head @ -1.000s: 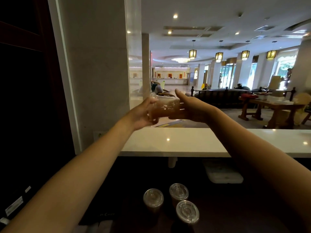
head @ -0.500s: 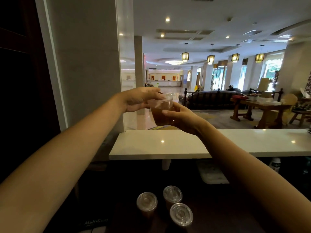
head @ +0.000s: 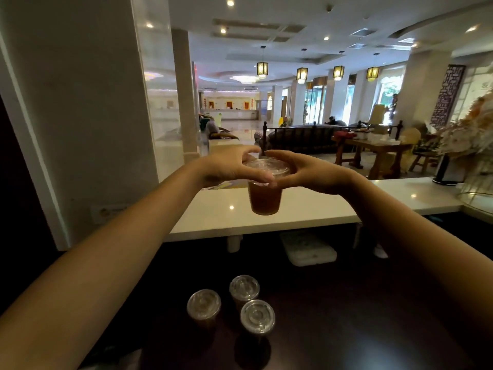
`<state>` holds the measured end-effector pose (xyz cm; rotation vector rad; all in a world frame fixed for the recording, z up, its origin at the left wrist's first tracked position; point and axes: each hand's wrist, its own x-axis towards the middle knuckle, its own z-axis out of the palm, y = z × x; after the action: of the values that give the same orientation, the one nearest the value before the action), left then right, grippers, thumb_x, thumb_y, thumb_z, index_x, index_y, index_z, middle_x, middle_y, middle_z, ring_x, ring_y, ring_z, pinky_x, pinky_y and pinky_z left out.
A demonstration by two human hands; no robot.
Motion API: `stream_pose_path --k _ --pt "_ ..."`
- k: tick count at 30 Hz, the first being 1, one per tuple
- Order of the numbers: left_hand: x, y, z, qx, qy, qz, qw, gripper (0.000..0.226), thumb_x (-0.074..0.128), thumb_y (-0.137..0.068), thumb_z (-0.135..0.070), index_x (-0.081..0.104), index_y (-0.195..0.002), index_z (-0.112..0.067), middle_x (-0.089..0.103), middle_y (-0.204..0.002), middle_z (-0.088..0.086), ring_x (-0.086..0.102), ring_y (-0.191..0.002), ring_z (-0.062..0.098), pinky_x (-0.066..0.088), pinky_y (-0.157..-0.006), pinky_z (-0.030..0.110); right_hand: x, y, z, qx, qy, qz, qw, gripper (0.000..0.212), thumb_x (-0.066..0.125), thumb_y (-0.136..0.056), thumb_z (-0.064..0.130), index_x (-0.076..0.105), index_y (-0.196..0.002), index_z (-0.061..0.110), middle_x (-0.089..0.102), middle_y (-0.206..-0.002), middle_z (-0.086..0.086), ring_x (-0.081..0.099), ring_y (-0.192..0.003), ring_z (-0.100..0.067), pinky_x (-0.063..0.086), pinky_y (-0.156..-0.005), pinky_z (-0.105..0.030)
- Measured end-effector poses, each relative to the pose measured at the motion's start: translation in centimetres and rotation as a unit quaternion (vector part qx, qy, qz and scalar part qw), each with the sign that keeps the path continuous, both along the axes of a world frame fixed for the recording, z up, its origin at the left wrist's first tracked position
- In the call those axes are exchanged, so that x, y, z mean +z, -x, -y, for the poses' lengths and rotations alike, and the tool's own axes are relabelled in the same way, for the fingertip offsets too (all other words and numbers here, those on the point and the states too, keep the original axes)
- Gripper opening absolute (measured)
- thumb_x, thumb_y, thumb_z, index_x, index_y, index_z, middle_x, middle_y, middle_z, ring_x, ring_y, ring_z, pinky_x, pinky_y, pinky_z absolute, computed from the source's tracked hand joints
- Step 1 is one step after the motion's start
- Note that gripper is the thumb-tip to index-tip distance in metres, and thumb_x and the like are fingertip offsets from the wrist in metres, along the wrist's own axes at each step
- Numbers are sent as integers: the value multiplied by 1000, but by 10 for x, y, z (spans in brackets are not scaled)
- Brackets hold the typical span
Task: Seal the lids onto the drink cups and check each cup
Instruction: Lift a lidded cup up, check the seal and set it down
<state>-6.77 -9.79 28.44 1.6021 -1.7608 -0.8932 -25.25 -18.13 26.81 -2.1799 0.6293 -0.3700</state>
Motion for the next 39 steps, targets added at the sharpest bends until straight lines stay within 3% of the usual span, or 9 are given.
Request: stream_pose_path --k 5,7,10,12,15,20,23,28,39 --pt "0 13 13 -32 -12 12 999 58 68 -79 -13 36 -126 -23 49 -106 -14 50 -93 0 45 -76 13 11 11 16 -1 3 -79 997 93 75 -73 32 23 -148 19 43 -142 -2 47 -125 -17 42 -105 -34" --pt "-2 14 14 -37 -10 15 999 69 74 -73 -20 35 -131 -20 51 -116 -12 51 -101 2 46 -83 14 13 10 15 -8 7 -85 996 89 76 -74 27 27 -147 17 45 -140 -2 50 -123 -18 45 -102 -32" --pt "-39 18 28 -36 -13 37 999 103 79 -62 -46 24 -145 -24 38 -146 -1 41 -130 14 38 -107 32 -19 22 21 -40 7 -97 994 82 71 -79 17 25 -148 15 41 -143 0 44 -126 -11 42 -95 -18" --pt "-74 18 36 -27 -24 60 998 98 71 -69 -52 18 -147 -25 31 -151 1 35 -136 15 31 -112 35 -55 31 29 -79 18 -112 990 84 71 -80 19 22 -149 15 34 -149 1 35 -123 -3 31 -96 -16" --pt "-135 18 41 -30 -88 124 988 97 60 -71 -68 18 -147 -26 26 -154 -1 31 -138 14 24 -116 36 -114 44 43 -117 -10 -110 987 86 73 -79 17 22 -148 12 34 -149 -3 38 -123 -7 31 -95 -14" --pt "-253 29 31 -26 -209 279 937 86 50 -83 -59 6 -149 -24 -3 -158 9 1 -146 26 6 -119 40 -206 62 60 -172 -41 -117 977 92 78 -73 20 23 -146 6 33 -146 -11 39 -132 -22 34 -107 -27" --pt "-297 31 20 -20 -229 326 917 86 52 -84 -55 4 -149 -26 -8 -158 9 -9 -145 27 5 -118 46 -246 72 65 -210 -64 -95 971 91 80 -71 19 26 -144 6 31 -143 -12 38 -131 -25 37 -106 -30" --pt "-321 32 12 26 -144 353 924 78 58 -84 -46 13 -147 -30 3 -158 5 -2 -145 25 12 -113 47 -292 90 79 -285 -96 -49 952 96 80 -70 14 21 -145 4 23 -146 -13 35 -132 -25 36 -95 -23" --pt "-332 24 10 36 -112 351 929 78 59 -83 -46 15 -146 -33 5 -158 1 -1 -145 23 12 -113 49 -339 107 99 -357 -108 1 928 99 81 -71 20 17 -146 5 18 -149 -12 30 -136 -25 31 -98 -21"
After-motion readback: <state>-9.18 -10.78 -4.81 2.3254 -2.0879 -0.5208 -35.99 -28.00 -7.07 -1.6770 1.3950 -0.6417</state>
